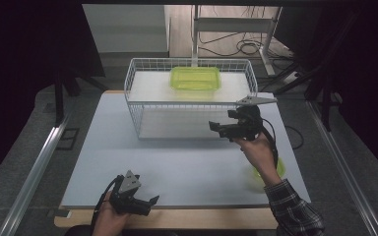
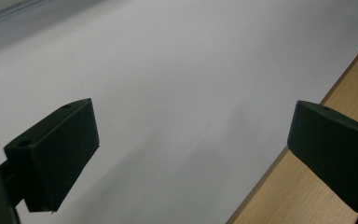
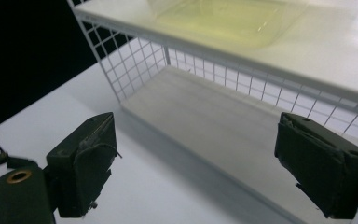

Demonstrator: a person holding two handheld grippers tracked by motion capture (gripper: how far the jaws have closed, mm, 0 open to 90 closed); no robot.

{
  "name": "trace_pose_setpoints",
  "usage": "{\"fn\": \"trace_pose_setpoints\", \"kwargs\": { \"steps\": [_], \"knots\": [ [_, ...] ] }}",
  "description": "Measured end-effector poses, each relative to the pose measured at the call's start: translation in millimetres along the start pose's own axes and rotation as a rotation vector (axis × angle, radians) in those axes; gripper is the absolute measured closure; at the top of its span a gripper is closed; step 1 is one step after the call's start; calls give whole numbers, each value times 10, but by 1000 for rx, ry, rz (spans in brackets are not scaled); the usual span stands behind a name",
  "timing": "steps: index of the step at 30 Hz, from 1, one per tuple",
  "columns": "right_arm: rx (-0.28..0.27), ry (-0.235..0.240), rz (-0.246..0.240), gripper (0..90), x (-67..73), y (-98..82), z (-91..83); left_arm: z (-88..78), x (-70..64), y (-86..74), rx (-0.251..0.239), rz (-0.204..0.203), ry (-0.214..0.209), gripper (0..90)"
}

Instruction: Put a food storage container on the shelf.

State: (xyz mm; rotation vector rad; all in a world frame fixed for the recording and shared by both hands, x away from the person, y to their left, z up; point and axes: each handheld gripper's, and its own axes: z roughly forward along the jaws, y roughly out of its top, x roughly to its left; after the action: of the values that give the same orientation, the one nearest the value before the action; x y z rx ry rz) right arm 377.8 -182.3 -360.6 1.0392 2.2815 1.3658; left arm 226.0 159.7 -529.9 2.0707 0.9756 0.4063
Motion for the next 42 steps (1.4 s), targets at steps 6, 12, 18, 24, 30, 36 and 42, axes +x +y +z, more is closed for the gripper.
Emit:
{"fn": "trace_pose_setpoints", "kwargs": {
  "steps": [6, 12, 18, 24, 30, 36, 42],
  "knots": [
    [19, 7, -58, 98, 51, -177, -32, 2, -2, -2, -1, 7, 6, 20],
    [33, 14, -95, 72, 91, -355, -48, -25, 7, -3, -18, 1, 14, 22],
    [51, 27, -95, 59, 134, -540, -56, -46, -4, 1, -37, 1, 14, 23],
    [59, 58, -57, 60, 167, -755, -102, -74, -55, 19, -66, 62, 39, 22],
    [59, 39, -79, 59, 240, -930, -123, -77, -54, 24, -56, 57, 41, 23],
    [81, 34, -80, 58, 310, -1107, -90, -88, -52, 25, -51, 52, 40, 23],
    [100, 2, -95, 58, 346, -1297, -71, -77, -60, 24, -42, 56, 38, 22]
  ]
}}
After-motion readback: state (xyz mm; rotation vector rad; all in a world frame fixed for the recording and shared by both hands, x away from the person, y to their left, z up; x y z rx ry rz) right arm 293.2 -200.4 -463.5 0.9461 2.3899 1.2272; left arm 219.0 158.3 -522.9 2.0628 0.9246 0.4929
